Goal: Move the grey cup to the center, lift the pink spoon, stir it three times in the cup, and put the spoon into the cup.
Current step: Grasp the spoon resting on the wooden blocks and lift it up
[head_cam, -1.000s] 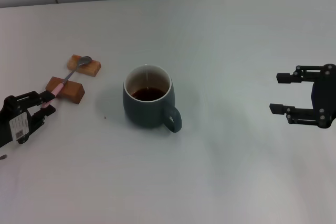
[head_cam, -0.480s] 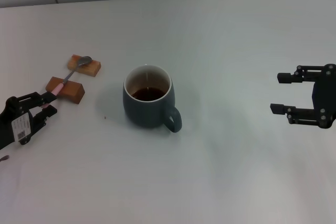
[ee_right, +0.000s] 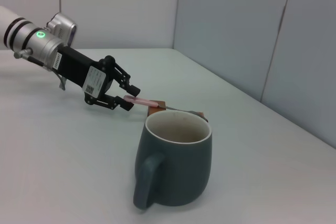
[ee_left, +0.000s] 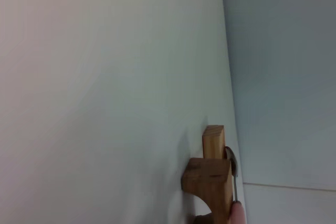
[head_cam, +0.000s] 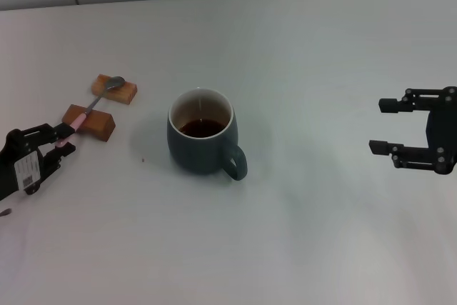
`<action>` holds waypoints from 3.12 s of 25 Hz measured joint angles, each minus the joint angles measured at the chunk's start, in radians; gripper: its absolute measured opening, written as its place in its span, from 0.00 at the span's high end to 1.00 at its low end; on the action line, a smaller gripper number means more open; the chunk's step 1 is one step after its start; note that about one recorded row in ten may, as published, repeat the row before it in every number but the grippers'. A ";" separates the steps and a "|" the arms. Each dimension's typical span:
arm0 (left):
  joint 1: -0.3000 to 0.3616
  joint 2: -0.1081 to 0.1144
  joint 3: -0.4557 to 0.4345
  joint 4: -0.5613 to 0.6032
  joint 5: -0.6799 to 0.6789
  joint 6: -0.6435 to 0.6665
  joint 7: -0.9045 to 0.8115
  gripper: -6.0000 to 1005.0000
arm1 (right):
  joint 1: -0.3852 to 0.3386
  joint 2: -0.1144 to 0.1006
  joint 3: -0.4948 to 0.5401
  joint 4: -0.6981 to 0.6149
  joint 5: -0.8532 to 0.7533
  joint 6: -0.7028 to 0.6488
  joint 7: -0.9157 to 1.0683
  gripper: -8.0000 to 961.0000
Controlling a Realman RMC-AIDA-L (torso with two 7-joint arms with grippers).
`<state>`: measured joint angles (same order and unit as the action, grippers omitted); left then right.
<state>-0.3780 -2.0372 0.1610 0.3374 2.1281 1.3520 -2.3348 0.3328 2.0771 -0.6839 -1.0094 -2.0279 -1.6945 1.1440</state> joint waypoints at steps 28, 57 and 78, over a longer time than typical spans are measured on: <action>-0.006 -0.002 0.000 -0.017 -0.014 -0.010 -0.013 0.71 | 0.007 -0.002 0.008 -0.001 0.000 0.003 -0.003 0.32; -0.006 -0.009 -0.002 -0.026 -0.033 -0.036 -0.014 0.82 | 0.009 -0.003 0.007 -0.001 0.000 0.007 -0.004 0.32; -0.012 -0.012 -0.001 -0.021 -0.109 0.012 0.014 0.86 | 0.012 -0.004 0.029 -0.001 -0.002 0.007 -0.004 0.32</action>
<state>-0.3896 -2.0490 0.1600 0.3159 2.0189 1.3637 -2.3209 0.3446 2.0727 -0.6551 -1.0109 -2.0304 -1.6873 1.1396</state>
